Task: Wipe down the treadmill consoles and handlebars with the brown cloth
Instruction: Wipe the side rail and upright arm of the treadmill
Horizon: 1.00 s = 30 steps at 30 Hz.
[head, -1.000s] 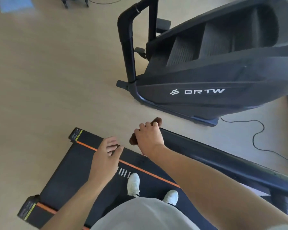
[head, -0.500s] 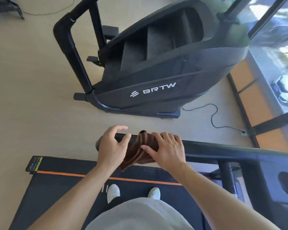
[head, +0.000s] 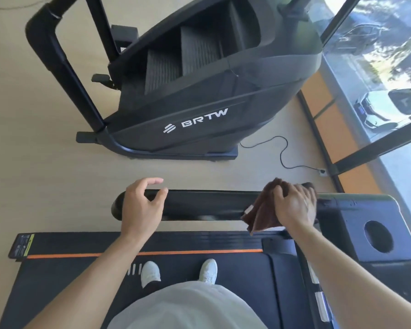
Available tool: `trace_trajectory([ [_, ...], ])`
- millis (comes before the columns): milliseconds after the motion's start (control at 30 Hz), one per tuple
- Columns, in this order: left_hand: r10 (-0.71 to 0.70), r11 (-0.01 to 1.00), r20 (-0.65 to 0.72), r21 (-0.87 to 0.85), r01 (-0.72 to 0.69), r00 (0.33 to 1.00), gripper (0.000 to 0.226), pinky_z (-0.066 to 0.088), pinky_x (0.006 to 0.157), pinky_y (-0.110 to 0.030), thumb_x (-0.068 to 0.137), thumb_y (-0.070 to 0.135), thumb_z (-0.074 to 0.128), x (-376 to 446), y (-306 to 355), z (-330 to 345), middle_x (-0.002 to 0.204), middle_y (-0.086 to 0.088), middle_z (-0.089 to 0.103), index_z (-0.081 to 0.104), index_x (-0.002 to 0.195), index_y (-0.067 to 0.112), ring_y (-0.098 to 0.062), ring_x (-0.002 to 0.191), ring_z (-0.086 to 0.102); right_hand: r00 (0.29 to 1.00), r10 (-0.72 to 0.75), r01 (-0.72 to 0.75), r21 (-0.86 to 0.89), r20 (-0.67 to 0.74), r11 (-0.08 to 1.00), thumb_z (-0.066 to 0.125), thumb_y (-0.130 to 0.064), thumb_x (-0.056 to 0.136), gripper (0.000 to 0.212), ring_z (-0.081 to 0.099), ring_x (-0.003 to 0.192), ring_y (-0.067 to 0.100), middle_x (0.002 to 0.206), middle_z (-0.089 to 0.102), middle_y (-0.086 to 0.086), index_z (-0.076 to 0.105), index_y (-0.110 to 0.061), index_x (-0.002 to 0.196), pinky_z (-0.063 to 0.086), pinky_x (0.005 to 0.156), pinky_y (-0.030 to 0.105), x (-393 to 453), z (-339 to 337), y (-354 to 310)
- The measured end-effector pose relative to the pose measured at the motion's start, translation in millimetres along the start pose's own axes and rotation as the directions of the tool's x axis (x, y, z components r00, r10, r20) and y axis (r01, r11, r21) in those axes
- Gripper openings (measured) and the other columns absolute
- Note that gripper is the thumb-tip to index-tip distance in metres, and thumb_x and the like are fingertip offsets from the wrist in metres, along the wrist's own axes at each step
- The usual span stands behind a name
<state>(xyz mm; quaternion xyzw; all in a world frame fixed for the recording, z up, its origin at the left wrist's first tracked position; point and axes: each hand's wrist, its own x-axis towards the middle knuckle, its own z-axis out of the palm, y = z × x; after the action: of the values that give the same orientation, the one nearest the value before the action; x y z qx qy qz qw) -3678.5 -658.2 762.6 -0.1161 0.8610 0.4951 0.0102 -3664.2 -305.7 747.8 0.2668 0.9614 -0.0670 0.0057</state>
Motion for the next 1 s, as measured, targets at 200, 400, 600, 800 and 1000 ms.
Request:
trace_trajectory([
  [200,-0.134,0.991,-0.123,-0.033,0.131,0.983,0.017,0.050,0.099,-0.039,0.098,0.022,0.062,-3.6,-35.5,-50.4,0.116,0.017,0.063,0.066,0.112,0.030,-0.023,0.111,0.062,0.865,-0.471,0.469,0.056,0.174,0.882,0.030,-0.081,0.090,0.061,0.059,0.104,0.020,0.107,0.066,-0.009,0.063,-0.032,0.103,0.041,0.103,0.041,-71.6,22.2,-145.9],
  [400,-0.220,0.975,-0.211,-0.024,0.220,0.952,0.020,0.052,0.095,-0.055,0.096,0.025,0.064,-17.6,-62.6,-87.8,0.117,0.009,0.069,0.065,0.113,0.035,-0.038,0.103,0.065,0.518,-0.826,0.840,0.050,0.222,0.541,0.076,-0.057,0.081,0.068,0.055,0.120,0.028,0.131,0.056,0.003,0.051,-0.022,0.134,0.041,0.108,0.045,-129.2,60.3,-273.4],
  [600,-0.143,0.990,-0.221,-0.037,0.138,0.965,0.017,0.044,0.099,-0.032,0.096,0.018,0.064,-8.3,-46.5,-71.0,0.117,0.011,0.067,0.068,0.113,0.022,-0.015,0.116,0.058,0.347,-0.928,0.937,-0.003,0.137,0.350,0.076,-0.027,0.081,0.069,0.042,0.136,0.033,0.147,0.044,0.009,0.047,-0.023,0.143,0.036,0.112,0.048,-131.2,70.8,-263.0],
  [800,0.174,0.984,0.056,0.034,-0.176,0.983,0.015,0.039,0.096,-0.027,0.094,0.016,0.067,16.5,19.7,2.3,0.110,0.012,0.063,0.068,0.108,0.020,-0.009,0.109,0.053,0.664,-0.748,0.745,0.076,0.005,0.662,0.043,-0.062,0.099,0.057,0.058,0.118,0.026,0.131,0.062,0.002,0.053,-0.025,0.141,0.036,0.112,0.044,-94.0,51.8,-170.0],
  [1000,0.277,0.942,0.349,0.085,-0.324,0.895,0.011,0.039,0.096,-0.026,0.094,0.021,0.067,7.7,63.1,89.6,0.108,0.013,0.063,0.068,0.106,0.021,-0.018,0.113,0.056,0.892,-0.435,0.440,0.007,-0.124,0.898,0.043,-0.064,0.100,0.049,0.061,0.113,0.019,0.115,0.070,-0.007,0.069,-0.029,0.122,0.031,0.115,0.036,-33.5,23.7,-23.7],
])
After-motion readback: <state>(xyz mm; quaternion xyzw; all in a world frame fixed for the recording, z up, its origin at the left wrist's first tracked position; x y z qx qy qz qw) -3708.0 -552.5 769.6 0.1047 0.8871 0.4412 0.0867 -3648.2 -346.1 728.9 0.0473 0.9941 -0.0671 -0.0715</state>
